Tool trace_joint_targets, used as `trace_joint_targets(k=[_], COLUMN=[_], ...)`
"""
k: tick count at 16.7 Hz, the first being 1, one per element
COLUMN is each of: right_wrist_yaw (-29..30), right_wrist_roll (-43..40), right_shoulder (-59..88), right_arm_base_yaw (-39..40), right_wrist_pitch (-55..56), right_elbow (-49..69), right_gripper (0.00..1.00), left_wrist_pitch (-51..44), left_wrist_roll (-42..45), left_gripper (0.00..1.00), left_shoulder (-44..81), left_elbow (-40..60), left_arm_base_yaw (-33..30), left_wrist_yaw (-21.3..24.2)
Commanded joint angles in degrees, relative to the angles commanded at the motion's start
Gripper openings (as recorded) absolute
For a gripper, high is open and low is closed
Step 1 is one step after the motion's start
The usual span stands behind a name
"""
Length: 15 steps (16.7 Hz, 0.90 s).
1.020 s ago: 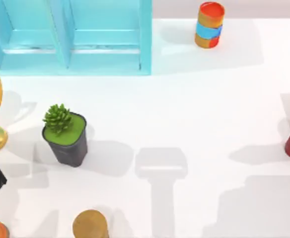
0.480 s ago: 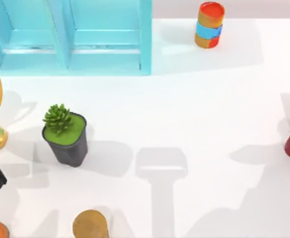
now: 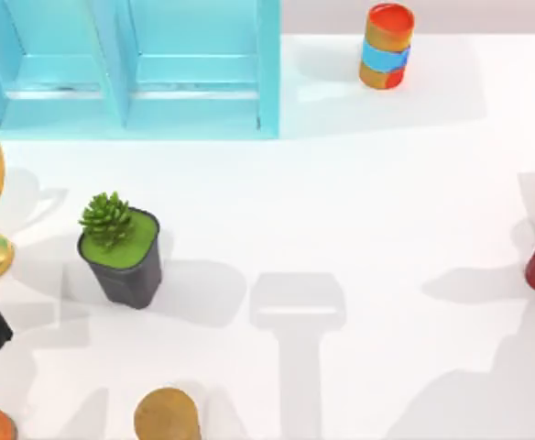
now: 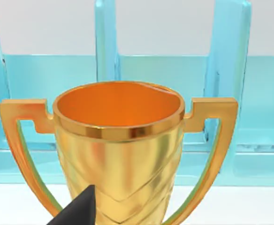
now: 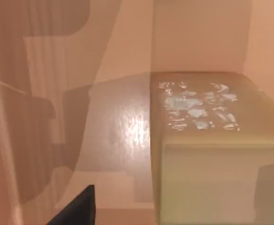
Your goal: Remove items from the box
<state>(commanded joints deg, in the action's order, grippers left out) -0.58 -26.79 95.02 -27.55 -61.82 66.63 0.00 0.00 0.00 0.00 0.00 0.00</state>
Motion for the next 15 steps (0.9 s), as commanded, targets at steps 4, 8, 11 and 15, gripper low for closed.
trace_joint_targets(k=[4, 8, 11, 15], right_wrist_yaw=[0.01, 0.00, 0.00, 0.00], right_wrist_roll=[0.15, 0.17, 0.17, 0.17], right_shoulder=[2.90, 3.93, 3.93, 3.93], right_arm_base_yaw=[0.08, 0.09, 0.09, 0.09], right_wrist_pitch=[10.95, 13.55, 13.55, 13.55], right_elbow=[-7.43, -9.62, -9.62, -9.62], right_gripper=[1.00, 1.00, 0.92, 0.62], left_wrist_pitch=[0.00, 0.00, 0.00, 0.00], left_wrist_roll=[0.00, 0.00, 0.00, 0.00], left_gripper=[1.00, 1.00, 1.00, 1.00], left_shoulder=[0.00, 0.00, 0.00, 0.00], left_elbow=[0.00, 0.00, 0.00, 0.00], left_arm_base_yaw=[0.00, 0.00, 0.00, 0.00], left_wrist_yaw=[0.00, 0.00, 0.00, 0.00])
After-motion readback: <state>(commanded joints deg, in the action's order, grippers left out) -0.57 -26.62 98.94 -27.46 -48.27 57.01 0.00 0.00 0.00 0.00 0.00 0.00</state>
